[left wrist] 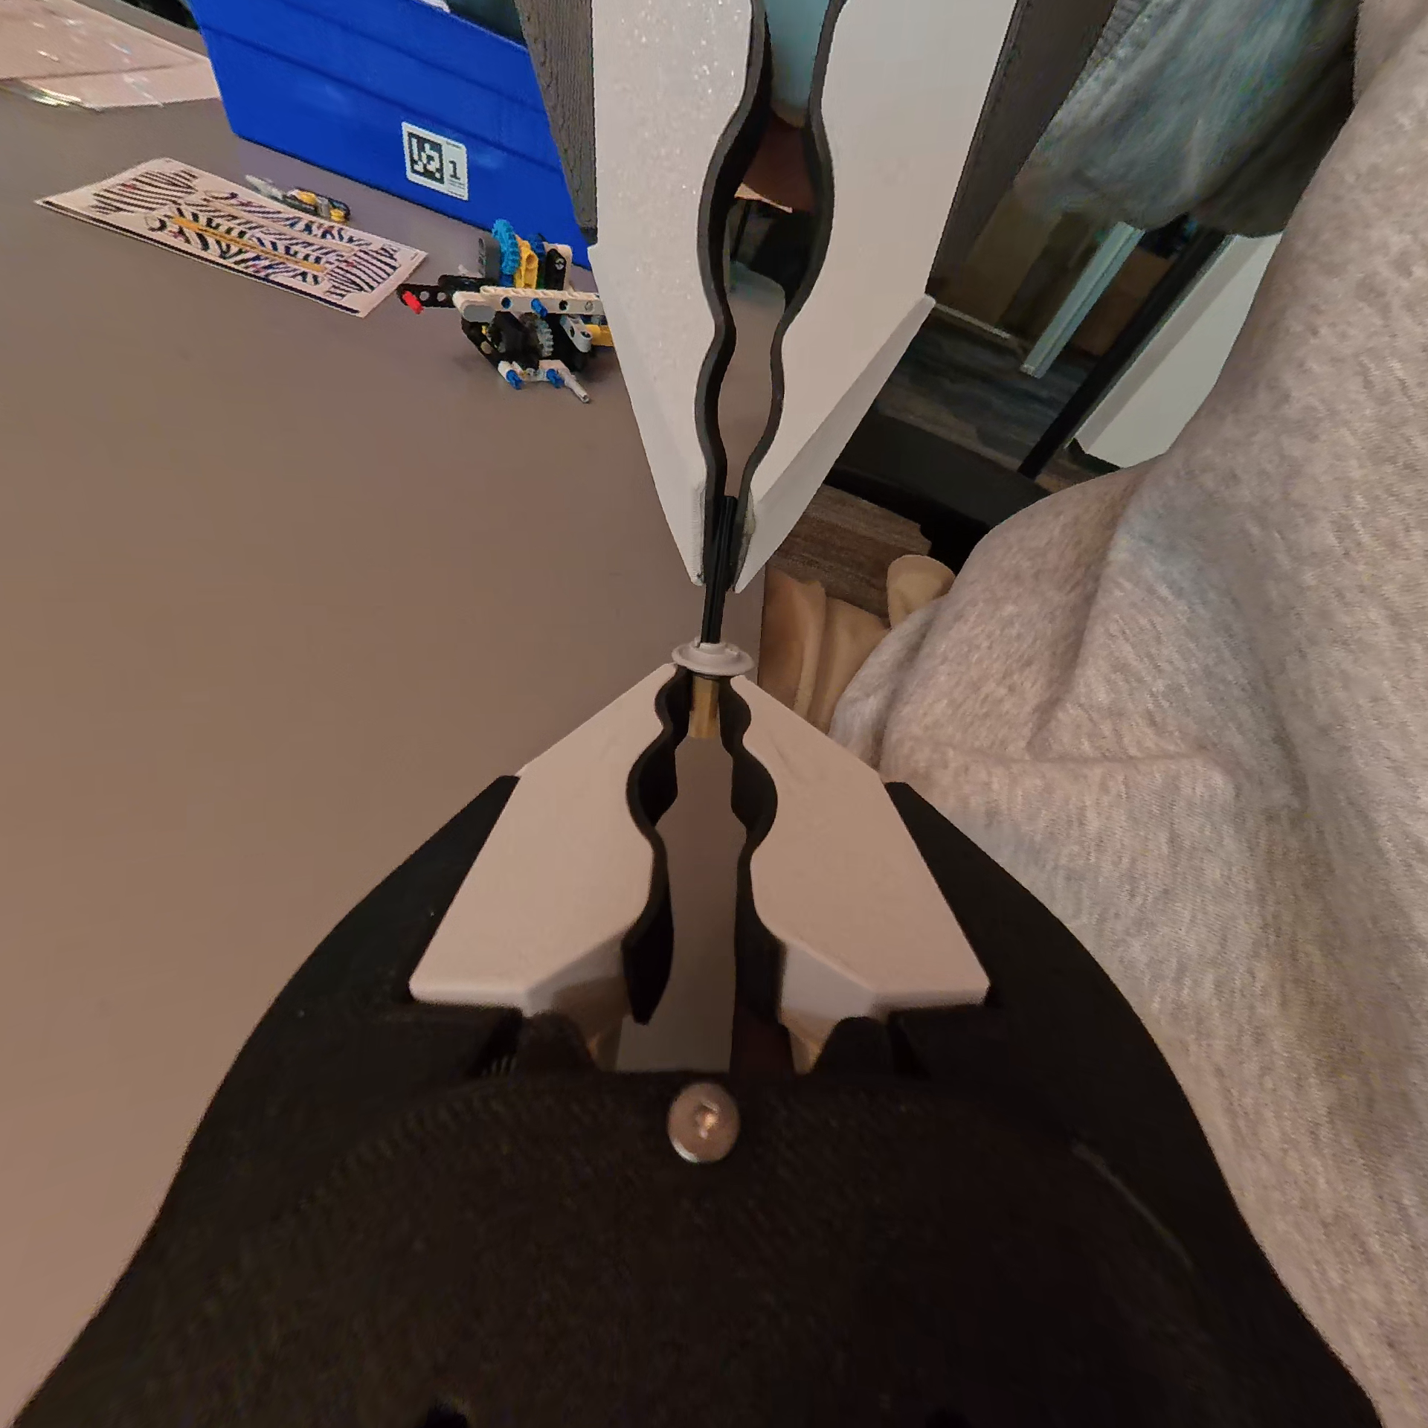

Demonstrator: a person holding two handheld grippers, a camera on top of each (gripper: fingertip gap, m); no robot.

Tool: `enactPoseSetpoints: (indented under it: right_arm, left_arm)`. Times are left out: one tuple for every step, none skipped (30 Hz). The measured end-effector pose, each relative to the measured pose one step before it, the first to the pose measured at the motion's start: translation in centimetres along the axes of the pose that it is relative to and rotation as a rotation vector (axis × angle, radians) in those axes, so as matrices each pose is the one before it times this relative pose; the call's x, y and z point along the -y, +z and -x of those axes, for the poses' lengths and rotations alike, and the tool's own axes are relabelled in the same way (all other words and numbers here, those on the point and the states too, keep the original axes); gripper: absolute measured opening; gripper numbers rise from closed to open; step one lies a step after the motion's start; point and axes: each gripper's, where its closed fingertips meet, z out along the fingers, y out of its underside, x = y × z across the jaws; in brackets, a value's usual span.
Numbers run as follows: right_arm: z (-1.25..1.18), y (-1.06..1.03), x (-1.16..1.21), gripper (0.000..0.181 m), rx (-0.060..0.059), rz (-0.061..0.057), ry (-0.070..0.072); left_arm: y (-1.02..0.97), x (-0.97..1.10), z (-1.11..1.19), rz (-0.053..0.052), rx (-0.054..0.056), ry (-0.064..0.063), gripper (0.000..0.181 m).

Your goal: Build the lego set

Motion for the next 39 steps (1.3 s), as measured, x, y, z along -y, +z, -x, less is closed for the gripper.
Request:
enactPoseSetpoints:
  right_arm:
    - [-0.035, 0.041, -0.027, 0.002, 0.0003, 0.0019, 0.0015]
    - [-0.044, 0.049, -0.036, 0.002, -0.0006, 0.003, 0.0014]
    - [-0.029, 0.057, -0.027, 0.002, -0.0013, 0.0026, 0.0022]
    - [-0.022, 0.042, -0.001, 0.002, -0.0015, 0.001, 0.0008]
    - [-0.026, 0.021, 0.026, 0.002, -0.0015, -0.0008, 0.0003]
    - [-0.029, -0.006, 0.032, 0.002, -0.0012, -0.0012, 0.004]
    - [-0.038, 0.021, 0.005, 0.002, -0.0011, -0.0004, 0.0052]
    - [-0.038, 0.028, 0.01, 0.002, -0.0009, -0.0006, 0.0021]
    - [-0.006, 0.013, 0.017, 0.002, 0.0007, -0.001, 0.0012]
    - [-0.009, 0.0, 0.011, 0.002, 0.0005, -0.0003, 0.0009]
    - [-0.016, 0.01, 0.027, 0.002, -0.0009, 0.0, 0.0005]
    - [-0.027, 0.016, 0.025, 0.002, -0.001, 0.0005, 0.0012]
    - [-0.042, 0.007, 0.036, 0.002, -0.0014, 0.0005, 0.0012]
    - [-0.04, -0.001, 0.038, 0.002, -0.0011, 0.0, 0.0001]
    - [-0.021, 0.013, 0.025, 0.002, 0.001, -0.0004, 0.0005]
    - [-0.024, 0.028, 0.008, 0.002, 0.0029, -0.001, 0.0022]
    - [-0.018, 0.02, -0.005, 0.002, 0.0036, -0.0022, 0.0034]
    - [-0.021, 0.036, -0.02, 0.002, 0.0035, -0.0037, 0.0043]
    - [-0.063, 0.014, -0.036, 0.002, 0.0006, -0.0058, 0.0062]
    - [-0.143, -0.026, 0.04, 0.002, -0.0033, -0.0119, 0.0078]
    - [-0.211, -0.138, 0.198, 0.003, -0.0077, -0.0254, 0.0094]
    - [-0.308, -0.251, 0.407, 0.005, -0.014, -0.0407, 0.0129]
    - [-0.284, -0.34, 0.536, 0.005, -0.012, -0.0509, 0.0144]
    - [-0.152, -0.34, 0.59, 0.007, -0.0033, -0.055, 0.0146]
    - [-0.077, -0.304, 0.524, 0.013, 0.0011, -0.0537, 0.0164]
    - [-0.003, -0.238, 0.406, 0.017, 0.008, -0.0487, 0.0216]
    - [0.095, -0.171, 0.357, 0.019, 0.0151, -0.0471, 0.028]
    - [0.072, -0.145, 0.439, 0.022, 0.0133, -0.0557, 0.0293]
    - [0.027, -0.168, 0.596, 0.024, 0.0095, -0.0677, 0.0289]
    - [-0.001, -0.176, 0.682, 0.025, 0.0085, -0.0739, 0.0334]
    - [0.011, -0.124, 0.713, 0.026, 0.0114, -0.075, 0.039]
    - [0.071, -0.042, 0.609, 0.026, 0.0167, -0.0695, 0.0404]
    - [0.054, 0.084, 0.375, 0.025, 0.0146, -0.0548, 0.0367]
    - [0.029, 0.181, 0.125, 0.022, 0.0112, -0.038, 0.0285]
    - [0.021, 0.22, 0.034, 0.016, 0.0086, -0.0316, 0.0187]
    - [-0.03, 0.173, 0.123, 0.011, 0.0033, -0.0361, 0.0118]
    - [-0.042, 0.097, 0.216, 0.005, 0.0015, -0.0392, 0.009]
    - [-0.108, 0.017, 0.273, 0.003, -0.0026, -0.0369, 0.0079]
    - [-0.125, 0.011, 0.143, 0.003, -0.0025, -0.0238, 0.0094]
  left_arm:
    - [0.028, -0.048, 0.038, 0.0041, 0.0013, -0.002, 0.0]
    - [0.033, -0.054, 0.044, 0.0038, 0.0017, -0.0024, 0.0]
    - [0.002, -0.05, 0.038, 0.0031, 0.0004, -0.003, 0.0]
    - [-0.011, -0.01, 0.009, 0.0007, -0.0009, -0.0023, 0.0]
    - [-0.022, 0.02, 0.026, -0.0021, 0.0, -0.002, 0.0]
    - [-0.02, 0.022, 0.043, -0.0019, 0.001, -0.0029, 0.0]
    - [0.003, -0.001, 0.035, 0.0003, -0.0002, -0.0039, 0.0]
    - [-0.006, 0.002, 0.023, -0.0004, 0.0005, -0.0019, 0.0]
    - [-0.005, 0.008, 0.001, -0.001, 0.0001, 0.0006, 0.0]
    - [-0.016, 0.003, 0.016, -0.0008, 0.0012, 0.0, 0.0]
    - [-0.014, 0.02, 0.027, -0.0015, 0.001, -0.001, 0.0]
    - [-0.012, 0.021, 0.025, -0.0017, 0.0001, -0.0029, 0.0]
    - [-0.031, 0.031, 0.053, -0.0024, 0.0009, -0.0035, 0.0]
    - [-0.018, 0.025, 0.028, -0.0021, -0.0001, -0.0028, 0.0]
    - [-0.014, 0.004, 0.013, -0.001, -0.0001, -0.0013, 0.0]
    - [0.006, -0.006, 0.013, 0.0004, 0.0, -0.001, 0.0]
    - [0.012, -0.014, 0.007, 0.0014, -0.0004, -0.0017, 0.0]
    - [0.03, -0.041, 0.02, 0.003, 0.0004, -0.0003, 0.0]
    - [0.032, -0.031, 0.092, 0.003, 0.0093, 0.0015, 0.0]
    - [0.009, 0.054, 0.138, -0.0027, 0.0121, 0.0013, 0.0]
    - [-0.146, 0.284, 0.13, -0.0182, 0.0072, 0.0001, 0.001]
    - [-0.302, 0.51, 0.277, -0.0299, 0.0123, -0.0021, 0.0]
    - [-0.372, 0.593, 0.159, -0.0304, 0.0014, -0.014, 0.001]
    - [-0.391, 0.681, -0.049, -0.0342, -0.0148, -0.0239, 0.001]
    - [-0.386, 0.644, 0.016, -0.0366, -0.0085, -0.0229, 0.001]
    - [-0.255, 0.334, 0.095, -0.0199, -0.0038, -0.0146, 0.001]
    - [-0.152, 0.148, 0.176, -0.0092, 0.002, -0.0076, 0.001]
    - [-0.083, 0.111, 0.103, -0.0091, -0.0007, -0.0074, 0.001]
    - [-0.031, 0.153, -0.115, -0.0107, -0.0123, -0.0147, 0.001]
    - [-0.026, 0.271, -0.19, -0.0181, -0.0159, -0.0222, 0.001]
    - [-0.005, 0.262, -0.21, -0.018, -0.0171, -0.0235, 0.001]
    - [-0.023, 0.211, -0.164, -0.0154, -0.0141, -0.0206, 0.001]
    - [-0.017, 0.137, -0.073, -0.0108, -0.0092, -0.0157, 0.001]
    - [-0.031, 0.117, -0.024, -0.0088, -0.0059, -0.011, 0.001]
    - [-0.054, 0.13, 0.005, -0.0087, -0.0028, -0.008, 0.001]
    - [-0.058, 0.11, 0.011, -0.0063, -0.0026, -0.0071, 0.001]
    - [-0.033, 0.037, -0.032, -0.002, -0.0026, -0.0016, 0.001]
    - [-0.021, 0.055, -0.011, -0.0031, 0.0011, 0.0016, 0.001]
    - [-0.022, 0.038, 0.073, -0.0014, 0.0058, 0.0001, 0.001]
